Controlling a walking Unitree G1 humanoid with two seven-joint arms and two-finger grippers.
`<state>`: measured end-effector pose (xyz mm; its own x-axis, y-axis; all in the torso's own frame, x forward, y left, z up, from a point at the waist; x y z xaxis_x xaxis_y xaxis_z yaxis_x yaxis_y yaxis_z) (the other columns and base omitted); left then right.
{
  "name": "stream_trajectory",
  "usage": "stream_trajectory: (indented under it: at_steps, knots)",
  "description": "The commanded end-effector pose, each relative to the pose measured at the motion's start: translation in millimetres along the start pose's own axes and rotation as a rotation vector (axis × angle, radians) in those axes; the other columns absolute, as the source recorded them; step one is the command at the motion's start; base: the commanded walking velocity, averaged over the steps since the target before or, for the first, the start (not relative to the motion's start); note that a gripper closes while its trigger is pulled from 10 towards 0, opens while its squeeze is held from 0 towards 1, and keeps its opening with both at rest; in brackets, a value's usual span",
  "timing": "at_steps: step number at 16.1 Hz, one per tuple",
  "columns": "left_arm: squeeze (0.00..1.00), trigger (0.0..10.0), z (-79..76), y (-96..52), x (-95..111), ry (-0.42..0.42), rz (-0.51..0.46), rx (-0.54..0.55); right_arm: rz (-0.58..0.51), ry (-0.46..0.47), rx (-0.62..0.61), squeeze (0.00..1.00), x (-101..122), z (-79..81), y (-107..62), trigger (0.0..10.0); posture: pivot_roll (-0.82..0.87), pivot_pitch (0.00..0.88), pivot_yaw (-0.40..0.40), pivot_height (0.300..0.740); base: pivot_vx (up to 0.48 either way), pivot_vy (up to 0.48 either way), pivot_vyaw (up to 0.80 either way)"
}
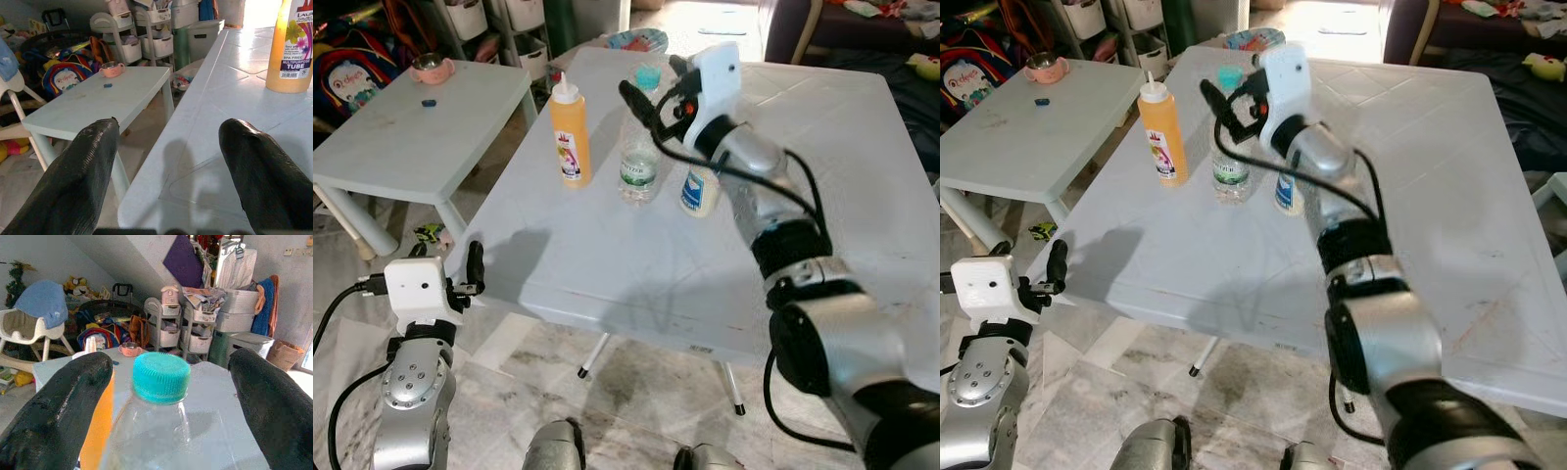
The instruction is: Restocking fridge
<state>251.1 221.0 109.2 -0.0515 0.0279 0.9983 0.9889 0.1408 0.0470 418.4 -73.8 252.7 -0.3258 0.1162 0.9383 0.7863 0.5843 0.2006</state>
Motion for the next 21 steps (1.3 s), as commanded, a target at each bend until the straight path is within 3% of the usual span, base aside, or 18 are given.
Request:
stream_trajectory:
  at_steps: [1, 9, 15, 18, 21]
  knots:
    - [0.00, 10.0, -0.4, -1.0, 1, 0.018, 0.006, -0.013, -0.006, 0.014, 0.011, 0.00, 7, 0.0, 5.5, 0.0, 0.20, 0.105, 0.033, 0.740, 0.000, 0.000, 0.00]
    - [0.00, 10.0, -0.9, -2.3, 0, 0.021, 0.011, -0.009, 0.017, 0.024, 0.105, 0.00, 6, 13.0, 12.3, 0.0, 0.20, 0.106, 0.022, 0.740, 0.000, 0.000, 0.00]
    - [0.00, 10.0, -2.6, -4.1, -5, 0.017, 0.028, -0.013, 0.088, -0.063, 0.090, 0.00, -4, 9.4, 10.9, 0.0, 0.20, 0.108, 0.022, 0.740, 0.000, 0.000, 0.00]
    - [0.00, 10.0, -3.7, -7.2, -19, 0.016, 0.096, 0.005, 0.104, -0.131, 0.095, 0.00, -7, 7.0, 7.1, 0.0, 0.19, 0.105, 0.021, 0.740, 0.000, 0.000, 0.00]
    - [0.00, 10.0, -6.6, -7.5, -26, 0.009, 0.131, 0.009, 0.014, -0.156, 0.099, 0.00, 0, 4.3, -0.8, 0.0, 0.19, 0.104, 0.013, 0.740, 0.000, 0.000, 0.00]
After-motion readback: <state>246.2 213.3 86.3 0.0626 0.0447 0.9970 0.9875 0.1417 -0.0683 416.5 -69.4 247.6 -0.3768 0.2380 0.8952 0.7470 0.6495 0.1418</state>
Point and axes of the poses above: a point about 5 cm out from each wrist's last joint towards the gripper, its own y axis pointing out of the wrist towards the gripper, its own x axis along the axis of the wrist's last joint, z = x × y, the point moved 2 cm from there along y, pointing out of the wrist towards the gripper, and after that the axes turned 8 degrees about -y, right-handed, at the moved point
